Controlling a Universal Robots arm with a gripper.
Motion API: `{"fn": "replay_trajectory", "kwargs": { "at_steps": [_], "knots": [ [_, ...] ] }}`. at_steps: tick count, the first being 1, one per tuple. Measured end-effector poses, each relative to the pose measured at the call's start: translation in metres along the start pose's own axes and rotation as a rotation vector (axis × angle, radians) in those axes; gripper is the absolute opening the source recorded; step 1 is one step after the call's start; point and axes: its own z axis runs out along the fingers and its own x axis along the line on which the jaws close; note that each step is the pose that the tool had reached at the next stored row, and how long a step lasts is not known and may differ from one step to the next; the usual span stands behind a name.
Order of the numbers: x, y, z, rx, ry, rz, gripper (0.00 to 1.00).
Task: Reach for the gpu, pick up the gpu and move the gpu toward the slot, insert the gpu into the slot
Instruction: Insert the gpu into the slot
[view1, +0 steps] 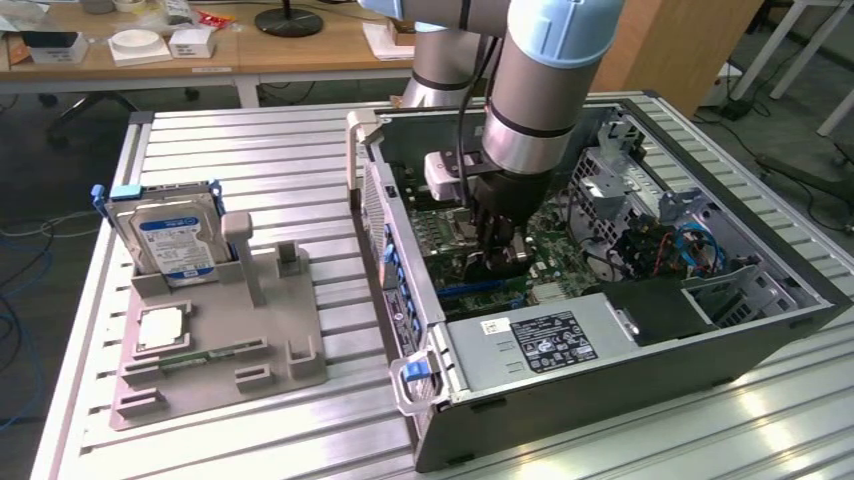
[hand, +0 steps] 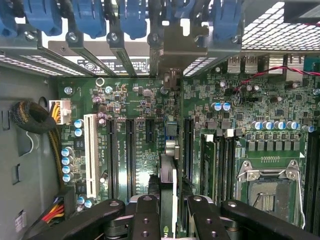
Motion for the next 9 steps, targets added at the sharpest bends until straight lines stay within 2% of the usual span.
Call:
{"fn": "replay_trajectory", "kwargs": {
  "at_steps": [9],
  "knots": [
    [0.0028,0.0004,0.0000,-0.0002,0.0002,0.000,0.26]
  ]
}}
